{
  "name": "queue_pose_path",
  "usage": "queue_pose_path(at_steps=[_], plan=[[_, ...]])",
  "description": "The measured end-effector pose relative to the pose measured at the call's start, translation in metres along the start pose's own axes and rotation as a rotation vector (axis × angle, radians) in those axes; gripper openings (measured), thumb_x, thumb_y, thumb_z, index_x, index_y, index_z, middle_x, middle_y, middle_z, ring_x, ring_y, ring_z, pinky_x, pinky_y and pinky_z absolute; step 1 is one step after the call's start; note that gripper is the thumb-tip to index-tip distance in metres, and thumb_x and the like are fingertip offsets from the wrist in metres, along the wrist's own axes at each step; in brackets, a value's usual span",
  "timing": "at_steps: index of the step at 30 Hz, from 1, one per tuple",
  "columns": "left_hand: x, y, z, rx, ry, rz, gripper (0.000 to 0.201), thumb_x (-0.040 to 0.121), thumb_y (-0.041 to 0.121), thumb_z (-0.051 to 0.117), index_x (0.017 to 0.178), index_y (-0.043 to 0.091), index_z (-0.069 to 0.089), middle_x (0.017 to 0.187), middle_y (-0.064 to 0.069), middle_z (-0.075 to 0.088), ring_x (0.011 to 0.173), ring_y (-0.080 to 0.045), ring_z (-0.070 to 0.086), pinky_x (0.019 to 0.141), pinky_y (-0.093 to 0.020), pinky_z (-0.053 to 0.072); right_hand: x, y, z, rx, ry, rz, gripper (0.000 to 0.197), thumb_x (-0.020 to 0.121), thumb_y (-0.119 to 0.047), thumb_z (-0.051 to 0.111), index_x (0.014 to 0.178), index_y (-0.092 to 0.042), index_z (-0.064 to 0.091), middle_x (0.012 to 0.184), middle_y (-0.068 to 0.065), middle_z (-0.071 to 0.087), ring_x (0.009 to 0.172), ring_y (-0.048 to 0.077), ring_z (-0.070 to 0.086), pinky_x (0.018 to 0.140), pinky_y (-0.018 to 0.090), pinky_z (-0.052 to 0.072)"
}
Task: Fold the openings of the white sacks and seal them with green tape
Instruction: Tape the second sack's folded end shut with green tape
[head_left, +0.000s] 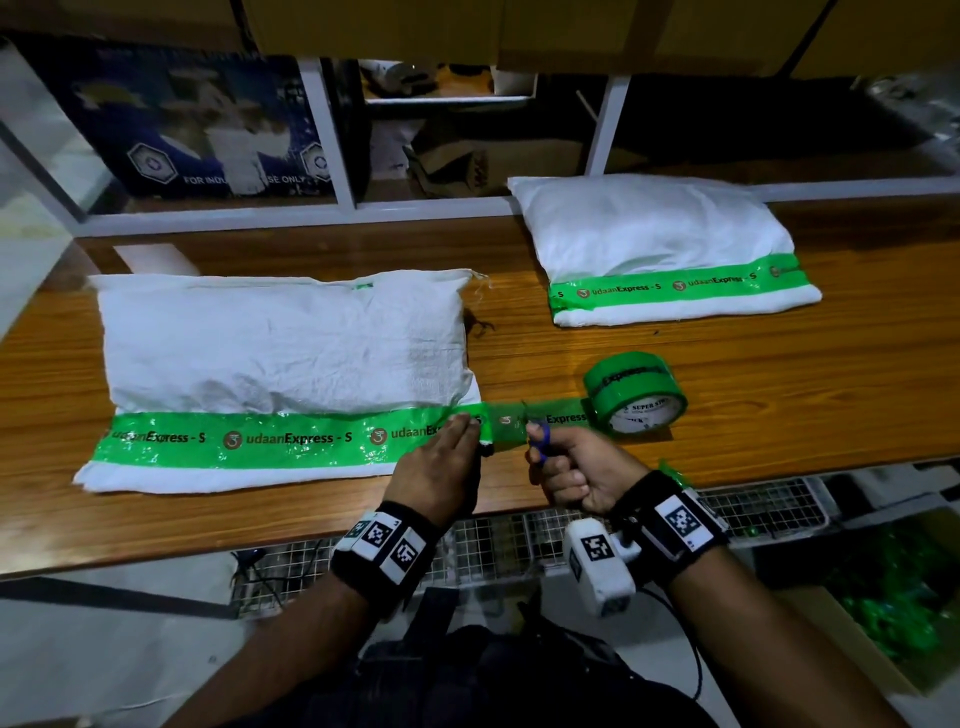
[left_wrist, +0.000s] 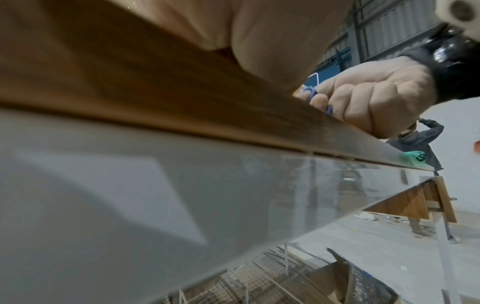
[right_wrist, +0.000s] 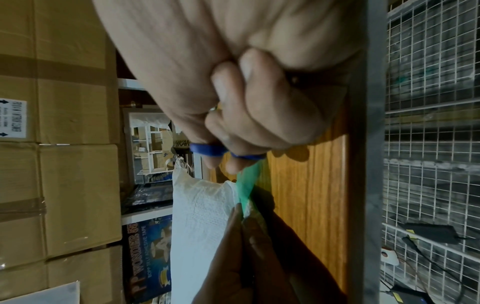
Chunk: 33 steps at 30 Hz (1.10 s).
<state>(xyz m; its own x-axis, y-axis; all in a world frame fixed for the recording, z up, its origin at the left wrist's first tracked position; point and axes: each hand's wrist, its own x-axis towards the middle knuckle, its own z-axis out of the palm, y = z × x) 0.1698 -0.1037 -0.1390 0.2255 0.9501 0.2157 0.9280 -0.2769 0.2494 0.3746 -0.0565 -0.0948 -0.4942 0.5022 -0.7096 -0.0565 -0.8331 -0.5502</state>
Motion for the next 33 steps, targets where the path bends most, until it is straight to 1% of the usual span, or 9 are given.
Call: queue_pose_path(at_steps=[5,11,13,15,18,20,22,28,33], plan=[[-0.002,-0.004,0.0,-0.045,0.046,0.005,0.045,0.079,0.012,0.076,0.123,0.005,0.067,0.127,-0.015,0.066,0.102,-0.032,0.071,0.063,-0.045,0.06,-0.007,0.009,-0.003,-0.031,-0.061,0.023,0.027,0.089,-0.037,0.056,0.078,-0.013,0.053,0.048,-0.007,0.032,0.03,0.003,0.024,0.027,0.016,0.019],[-0.005,-0.011,0.001,-0.08,0.025,-0.009,0.042,0.088,0.016,0.063,0.129,0.007,0.063,0.135,-0.014,0.062,0.114,-0.032,0.066,0.075,-0.048,0.061,-0.042,0.034,0.01,-0.375,0.097,0.029,0.043,0.089,-0.049,0.06,0.078,-0.008,0.064,0.052,-0.004,0.036,0.038,0.008,0.027,0.037,0.018,0.018],[-0.007,-0.011,0.0,-0.085,0.03,-0.015,0.043,0.089,0.015,0.065,0.131,0.007,0.061,0.137,-0.013,0.06,0.116,-0.031,0.065,0.076,-0.047,0.061,-0.057,0.04,0.009,-0.629,0.253,-0.183,0.049,0.09,-0.05,0.064,0.083,-0.001,0.069,0.055,-0.004,0.048,0.045,0.013,0.041,0.047,0.023,0.029],[-0.01,-0.011,-0.001,-0.095,0.052,-0.01,0.044,0.086,0.013,0.07,0.129,0.006,0.063,0.135,-0.014,0.062,0.113,-0.032,0.066,0.073,-0.046,0.06,-0.073,0.04,-0.003,-0.856,0.506,-0.454,0.036,0.085,-0.049,0.072,0.083,-0.014,0.076,0.068,-0.01,0.066,0.06,0.009,0.06,0.058,0.024,0.04],[-0.013,-0.01,0.0,-0.113,0.078,-0.015,0.045,0.084,0.01,0.073,0.127,0.005,0.064,0.133,-0.016,0.063,0.112,-0.033,0.067,0.073,-0.046,0.06,-0.092,0.024,-0.045,-0.977,1.107,-0.673,0.027,0.078,-0.046,0.08,0.088,-0.021,0.076,0.082,-0.002,0.073,0.074,0.015,0.066,0.062,0.025,0.044],[-0.015,-0.01,0.001,-0.129,0.084,-0.018,0.044,0.084,0.008,0.073,0.127,0.003,0.064,0.132,-0.017,0.063,0.112,-0.034,0.066,0.076,-0.046,0.059,-0.098,0.008,-0.081,-0.959,1.392,-0.638,0.029,0.078,-0.037,0.082,0.092,-0.014,0.072,0.085,0.01,0.073,0.079,0.029,0.067,0.066,0.032,0.045],[-0.016,-0.01,0.003,-0.138,0.071,-0.031,0.043,0.086,0.009,0.07,0.129,0.004,0.063,0.134,-0.016,0.061,0.115,-0.034,0.065,0.079,-0.046,0.059,-0.094,-0.004,-0.109,-1.017,1.501,-0.479,0.022,0.08,-0.026,0.081,0.091,-0.013,0.067,0.08,0.014,0.068,0.076,0.032,0.062,0.066,0.034,0.046],[-0.02,-0.006,0.003,-0.159,0.085,-0.063,0.044,0.087,0.01,0.07,0.13,0.004,0.062,0.135,-0.017,0.061,0.112,-0.035,0.066,0.08,-0.045,0.058,-0.066,-0.018,-0.138,-1.42,1.401,-0.089,0.007,0.087,-0.009,0.071,0.082,-0.005,0.071,0.064,0.013,0.059,0.06,0.027,0.056,0.053,0.031,0.051],[-0.026,-0.004,0.006,-0.161,0.135,-0.047,0.043,0.084,0.006,0.07,0.126,0.001,0.064,0.131,-0.019,0.063,0.109,-0.035,0.067,0.078,-0.045,0.058,-0.069,-0.027,-0.137,-1.439,1.382,-0.104,0.008,0.081,-0.01,0.076,0.088,-0.012,0.074,0.069,0.014,0.062,0.063,0.029,0.058,0.058,0.032,0.05]])
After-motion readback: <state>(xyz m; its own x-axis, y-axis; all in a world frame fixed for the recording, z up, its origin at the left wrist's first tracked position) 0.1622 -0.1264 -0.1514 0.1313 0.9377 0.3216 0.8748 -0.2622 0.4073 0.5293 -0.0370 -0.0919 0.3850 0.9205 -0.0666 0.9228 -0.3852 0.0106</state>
